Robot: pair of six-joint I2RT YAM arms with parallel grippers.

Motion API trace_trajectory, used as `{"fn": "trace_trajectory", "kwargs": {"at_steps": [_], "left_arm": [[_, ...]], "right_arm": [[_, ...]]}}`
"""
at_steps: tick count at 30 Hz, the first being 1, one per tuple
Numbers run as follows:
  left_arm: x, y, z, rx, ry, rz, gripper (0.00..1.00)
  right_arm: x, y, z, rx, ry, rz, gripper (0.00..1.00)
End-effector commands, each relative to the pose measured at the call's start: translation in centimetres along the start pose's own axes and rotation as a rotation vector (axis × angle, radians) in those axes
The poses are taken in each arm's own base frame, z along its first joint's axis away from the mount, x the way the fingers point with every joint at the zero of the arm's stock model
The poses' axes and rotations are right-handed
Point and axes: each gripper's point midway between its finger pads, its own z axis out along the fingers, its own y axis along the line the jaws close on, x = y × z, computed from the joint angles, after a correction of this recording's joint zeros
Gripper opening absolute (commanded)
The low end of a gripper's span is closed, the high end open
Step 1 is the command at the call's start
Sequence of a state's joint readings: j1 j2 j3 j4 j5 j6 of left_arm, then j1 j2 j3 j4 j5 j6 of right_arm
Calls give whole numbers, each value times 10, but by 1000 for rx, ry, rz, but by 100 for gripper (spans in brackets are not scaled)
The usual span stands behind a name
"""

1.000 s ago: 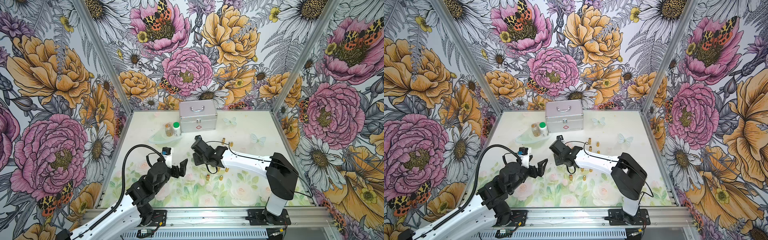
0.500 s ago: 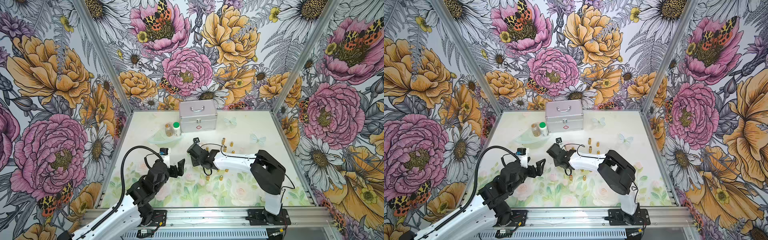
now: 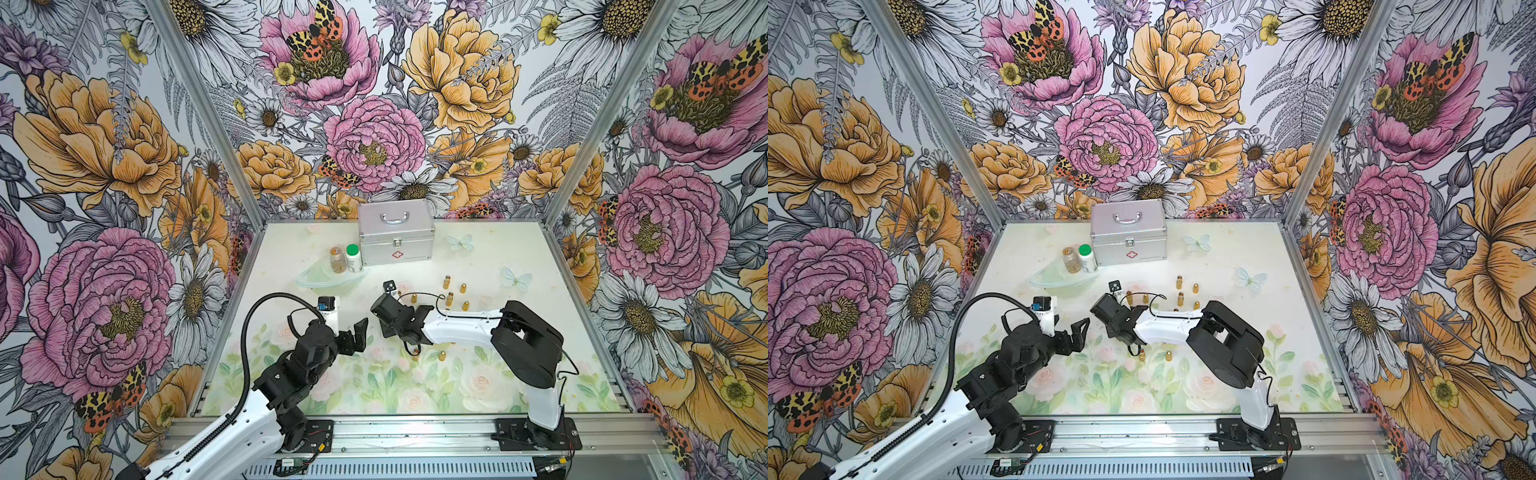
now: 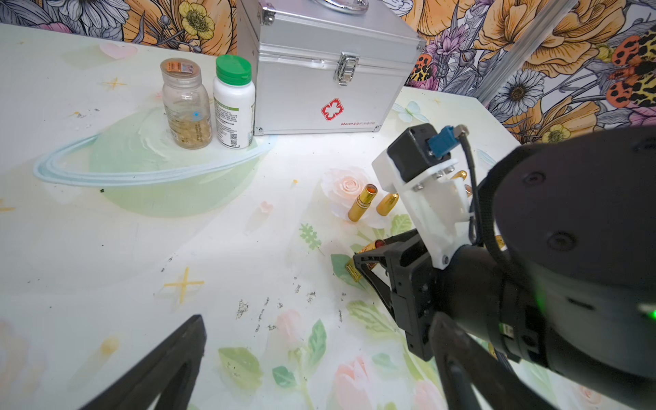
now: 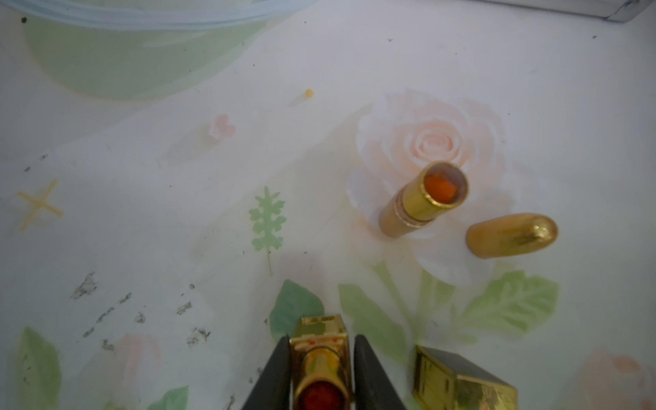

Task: Open the lipstick cap
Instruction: Place the lipstick at the center of the board, then reset both arms

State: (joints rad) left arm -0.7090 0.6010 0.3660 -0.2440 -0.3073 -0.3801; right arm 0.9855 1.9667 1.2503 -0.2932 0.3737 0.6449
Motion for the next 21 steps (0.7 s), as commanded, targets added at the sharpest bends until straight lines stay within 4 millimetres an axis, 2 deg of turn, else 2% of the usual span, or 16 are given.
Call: {"fn": "trace_trajectory", "kwargs": {"at_steps": [1, 4, 7, 10, 13, 16, 18, 19, 20, 21], "left_arm": [[-1, 5, 0, -16, -13, -20, 99], [-4, 4, -1, -14, -17, -17, 99], [-11, 2, -3, -11, -30, -13, 99], [-24, 3, -5, -26, -52, -16, 99], [-44, 9, -8, -65, -82, -43, 99], [-66, 30, -9, -168, -119, -94, 99], [-82, 50, -10, -263, -144, -126, 99], [-87, 59, -9, -295, -149, -134, 99], [-92, 70, -7, -342, -149, -142, 99], [-96, 84, -4, -399, -146, -152, 99]], "right_arm": [[2, 0, 5, 15, -20, -8, 33], [-6, 3, -2, 0, -36, -7, 36], [-23, 5, -22, -28, -78, 0, 39], [-44, -2, -52, -49, -115, 21, 48], [-61, -21, -85, -37, -143, 39, 53], [-77, -55, -117, -6, -172, 74, 58], [-86, -90, -138, 44, -201, 105, 63], [-91, -109, -147, 83, -222, 120, 69], [-93, -129, -157, 133, -247, 129, 82], [-97, -160, -166, 204, -274, 163, 92]]}}
